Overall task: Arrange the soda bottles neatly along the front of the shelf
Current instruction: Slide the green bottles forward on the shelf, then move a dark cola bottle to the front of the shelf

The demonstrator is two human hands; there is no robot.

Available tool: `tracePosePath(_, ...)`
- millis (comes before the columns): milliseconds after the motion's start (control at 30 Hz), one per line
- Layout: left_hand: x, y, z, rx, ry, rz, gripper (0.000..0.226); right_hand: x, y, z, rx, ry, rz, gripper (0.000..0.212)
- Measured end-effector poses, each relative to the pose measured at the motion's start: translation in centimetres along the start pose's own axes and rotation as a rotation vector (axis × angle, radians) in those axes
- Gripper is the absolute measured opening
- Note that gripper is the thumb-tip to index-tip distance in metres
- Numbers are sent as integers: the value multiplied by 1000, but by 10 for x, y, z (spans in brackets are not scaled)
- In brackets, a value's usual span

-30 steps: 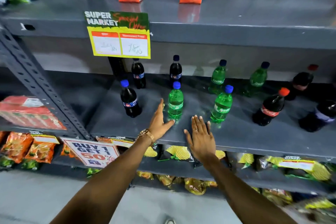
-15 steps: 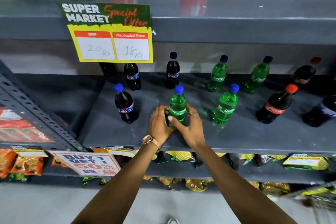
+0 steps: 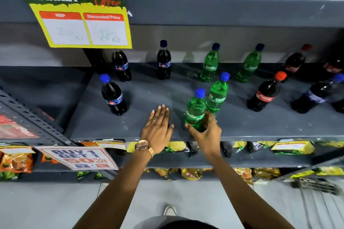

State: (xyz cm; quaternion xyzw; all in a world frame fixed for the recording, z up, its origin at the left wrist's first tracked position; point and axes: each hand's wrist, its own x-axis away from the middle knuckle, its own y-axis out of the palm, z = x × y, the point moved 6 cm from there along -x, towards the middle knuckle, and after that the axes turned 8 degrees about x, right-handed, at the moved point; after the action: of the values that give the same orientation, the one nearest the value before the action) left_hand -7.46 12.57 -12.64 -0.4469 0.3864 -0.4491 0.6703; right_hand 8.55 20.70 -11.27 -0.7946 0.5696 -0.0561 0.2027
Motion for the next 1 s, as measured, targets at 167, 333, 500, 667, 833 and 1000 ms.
tracePosePath(167, -11, 9, 25, 65, -119, -34, 64, 12, -85, 36, 31, 63, 140, 45)
tracePosePath(333, -27, 9, 27, 93, -281, -9, 64, 4, -153, 65, 56, 109, 274, 47)
tracePosePath(500, -49, 12, 55, 164, -439, 84, 62, -32, -225, 92, 71, 128, 344, 40)
tracePosePath(667, -53, 17, 67, 119, -538, 137, 67, -85, -247, 103, 95, 128, 267, 47)
tracePosePath(833, -53, 18, 68, 79, -544, 158, 80, -113, -247, 104, 77, 55, 190, 49)
tracePosePath(1000, -53, 19, 68, 60, -559, 144, 81, -91, -261, 128, -47, 87, 240, 54)
